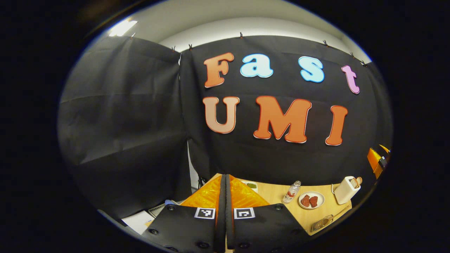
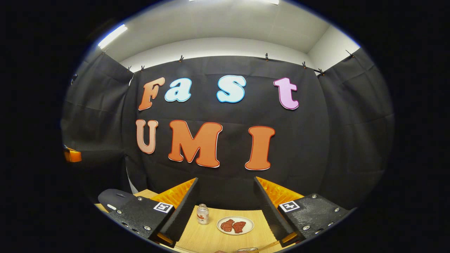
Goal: Close the left gripper, press the button to open the rice cooker; take a wooden spoon from the chopstick holder with the right hand, scoop a spoonful of rice and pour it into the rice cooker, then put the wooden spoon back into the chopstick holder.
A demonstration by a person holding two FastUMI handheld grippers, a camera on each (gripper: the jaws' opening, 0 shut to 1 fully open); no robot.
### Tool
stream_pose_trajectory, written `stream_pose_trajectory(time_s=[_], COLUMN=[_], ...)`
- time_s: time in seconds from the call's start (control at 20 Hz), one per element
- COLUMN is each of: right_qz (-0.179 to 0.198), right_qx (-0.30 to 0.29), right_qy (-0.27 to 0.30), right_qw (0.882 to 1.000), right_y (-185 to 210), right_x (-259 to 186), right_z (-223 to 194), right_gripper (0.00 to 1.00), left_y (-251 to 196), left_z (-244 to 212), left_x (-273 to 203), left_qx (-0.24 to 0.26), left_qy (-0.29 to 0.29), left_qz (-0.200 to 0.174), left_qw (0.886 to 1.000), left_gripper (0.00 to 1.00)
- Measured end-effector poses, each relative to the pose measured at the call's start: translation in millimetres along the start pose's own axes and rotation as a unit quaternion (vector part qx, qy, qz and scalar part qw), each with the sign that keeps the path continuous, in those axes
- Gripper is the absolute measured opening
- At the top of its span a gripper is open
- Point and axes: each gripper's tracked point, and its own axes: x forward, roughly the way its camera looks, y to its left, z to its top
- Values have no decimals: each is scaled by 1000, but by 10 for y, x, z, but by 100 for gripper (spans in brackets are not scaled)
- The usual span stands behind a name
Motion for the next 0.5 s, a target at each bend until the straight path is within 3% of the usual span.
stream_pose_trajectory(time_s=[0.3,0.5], right_qz=[-30,-52], right_qx=[-6,-1], right_qy=[24,41], right_qw=[999,998], right_y=[-275,-461], right_x=[-2,-9], right_z=[-196,-309], right_gripper=[96,94], left_y=[236,379], left_z=[-630,-844], left_x=[494,686], left_qx=[-45,-66], left_qy=[156,213], left_qz=[23,19], left_qw=[986,975], left_gripper=[5,5])
